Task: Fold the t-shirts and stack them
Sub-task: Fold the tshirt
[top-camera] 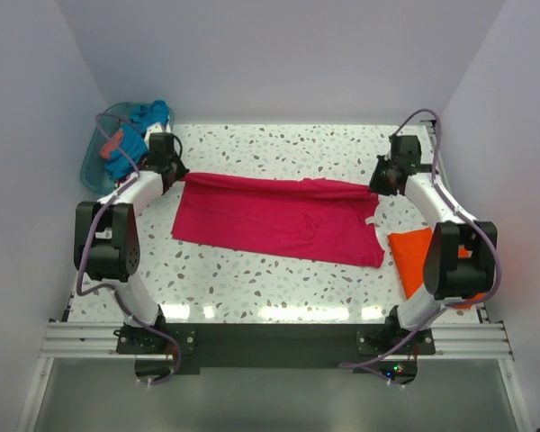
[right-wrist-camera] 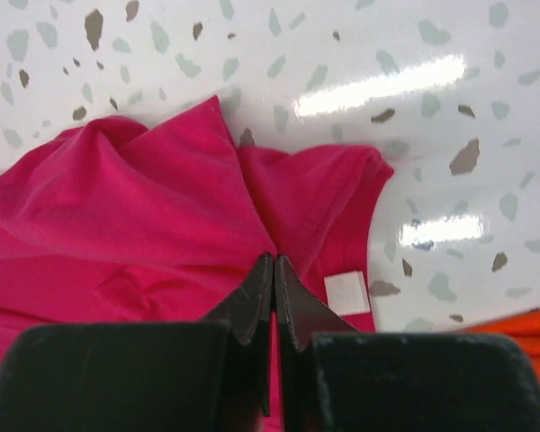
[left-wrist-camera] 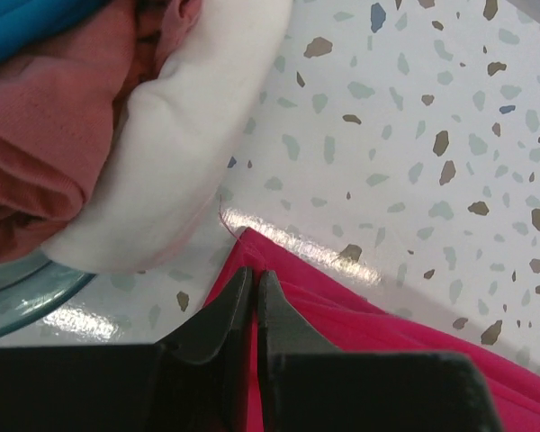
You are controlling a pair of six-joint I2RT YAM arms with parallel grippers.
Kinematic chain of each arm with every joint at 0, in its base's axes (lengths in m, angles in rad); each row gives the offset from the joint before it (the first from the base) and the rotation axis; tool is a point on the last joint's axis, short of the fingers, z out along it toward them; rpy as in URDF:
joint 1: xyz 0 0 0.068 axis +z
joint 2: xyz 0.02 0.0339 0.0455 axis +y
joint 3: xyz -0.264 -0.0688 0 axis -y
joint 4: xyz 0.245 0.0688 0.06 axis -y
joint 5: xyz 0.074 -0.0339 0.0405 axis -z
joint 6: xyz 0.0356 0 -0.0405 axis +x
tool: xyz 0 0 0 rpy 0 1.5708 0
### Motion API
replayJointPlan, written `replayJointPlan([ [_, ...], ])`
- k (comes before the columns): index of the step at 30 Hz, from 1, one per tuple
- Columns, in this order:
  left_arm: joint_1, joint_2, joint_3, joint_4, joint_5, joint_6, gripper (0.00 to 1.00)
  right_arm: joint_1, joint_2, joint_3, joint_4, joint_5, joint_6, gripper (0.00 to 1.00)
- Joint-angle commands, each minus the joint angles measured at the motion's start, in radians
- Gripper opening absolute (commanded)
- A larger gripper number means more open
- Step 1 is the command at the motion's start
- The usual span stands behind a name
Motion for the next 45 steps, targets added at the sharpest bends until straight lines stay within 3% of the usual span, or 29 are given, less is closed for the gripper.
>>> replayJointPlan([
  [1,0.014,-0.082,-0.054,0.045,-0.005,-0.029,0.00,-0.006,-0.098,-0.070,0.029,0.010,0.029,0.00],
  [8,0.018,-0.153,-0.164,0.010,-0.007,-0.069,0.00,-0.004,-0.216,-0.278,0.061,-0.031,0.072,0.01],
  [11,0.016,-0.173,-0.213,-0.005,0.001,-0.105,0.33,-0.006,-0.250,-0.323,0.076,-0.040,0.077,0.20],
  [12,0.016,-0.194,-0.226,-0.002,0.005,-0.112,0.46,-0.006,-0.259,-0.338,0.084,-0.046,0.077,0.33],
  [16,0.016,-0.254,-0.275,0.011,0.011,-0.128,0.60,-0.004,-0.295,-0.314,0.076,-0.050,0.069,0.51],
  [20,0.004,-0.265,-0.260,0.013,0.036,-0.132,0.60,0.025,-0.238,-0.190,0.063,-0.031,0.054,0.51],
  [24,-0.028,-0.236,-0.212,-0.001,0.042,-0.115,0.58,0.080,-0.096,-0.076,0.057,0.035,0.046,0.50],
  [36,-0.088,-0.165,-0.140,-0.005,0.151,-0.092,0.55,0.132,0.256,0.232,0.046,0.036,0.057,0.48],
  [45,-0.094,-0.168,-0.140,-0.015,0.185,-0.092,0.55,0.166,0.311,0.254,0.024,0.075,0.078,0.33],
])
